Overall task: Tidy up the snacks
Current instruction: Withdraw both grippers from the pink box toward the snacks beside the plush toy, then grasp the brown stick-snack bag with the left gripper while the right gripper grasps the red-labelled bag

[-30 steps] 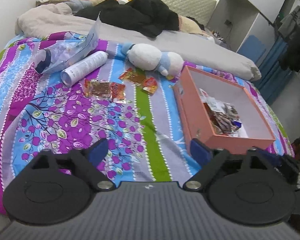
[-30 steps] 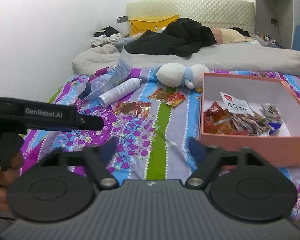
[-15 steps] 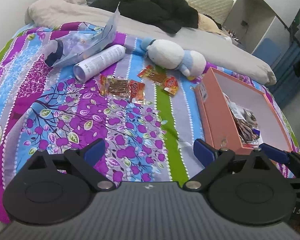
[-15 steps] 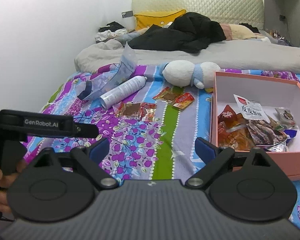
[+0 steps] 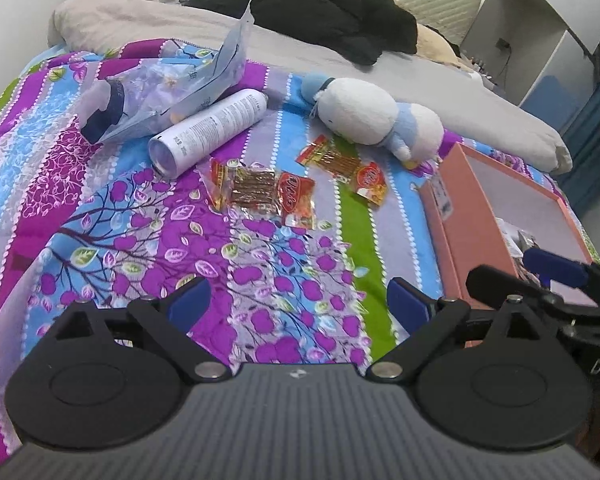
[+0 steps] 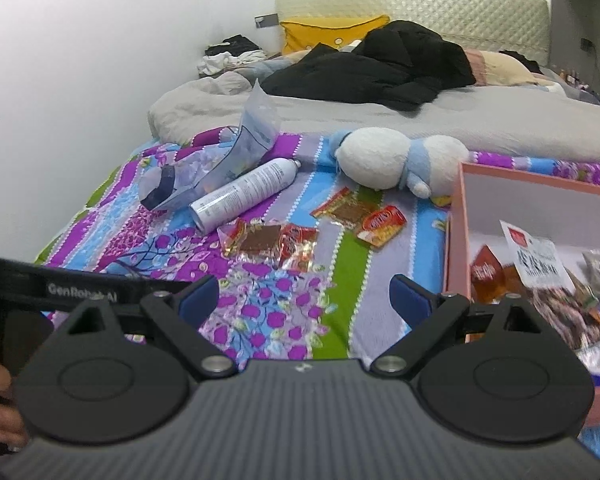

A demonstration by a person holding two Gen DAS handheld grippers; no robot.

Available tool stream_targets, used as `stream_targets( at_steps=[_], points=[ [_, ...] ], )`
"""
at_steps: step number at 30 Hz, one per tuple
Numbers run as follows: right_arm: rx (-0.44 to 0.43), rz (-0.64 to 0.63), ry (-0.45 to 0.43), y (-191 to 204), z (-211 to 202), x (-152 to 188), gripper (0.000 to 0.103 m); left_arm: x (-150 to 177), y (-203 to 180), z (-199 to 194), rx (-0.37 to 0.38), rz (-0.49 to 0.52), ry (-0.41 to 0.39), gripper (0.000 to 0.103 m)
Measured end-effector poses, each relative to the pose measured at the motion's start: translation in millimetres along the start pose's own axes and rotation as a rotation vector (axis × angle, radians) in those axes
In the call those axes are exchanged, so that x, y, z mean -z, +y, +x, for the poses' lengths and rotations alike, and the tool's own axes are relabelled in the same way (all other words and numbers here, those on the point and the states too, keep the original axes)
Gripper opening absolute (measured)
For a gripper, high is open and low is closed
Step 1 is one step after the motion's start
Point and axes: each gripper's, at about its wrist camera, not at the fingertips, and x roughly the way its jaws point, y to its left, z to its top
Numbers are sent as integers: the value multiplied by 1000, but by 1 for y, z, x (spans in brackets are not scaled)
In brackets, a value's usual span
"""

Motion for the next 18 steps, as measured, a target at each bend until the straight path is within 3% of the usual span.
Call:
stream_targets(
  at_steps=[18],
  points=[
    [6, -31, 71, -23, 126, -48, 93, -41, 21, 102, 14, 65, -8, 94]
  ],
)
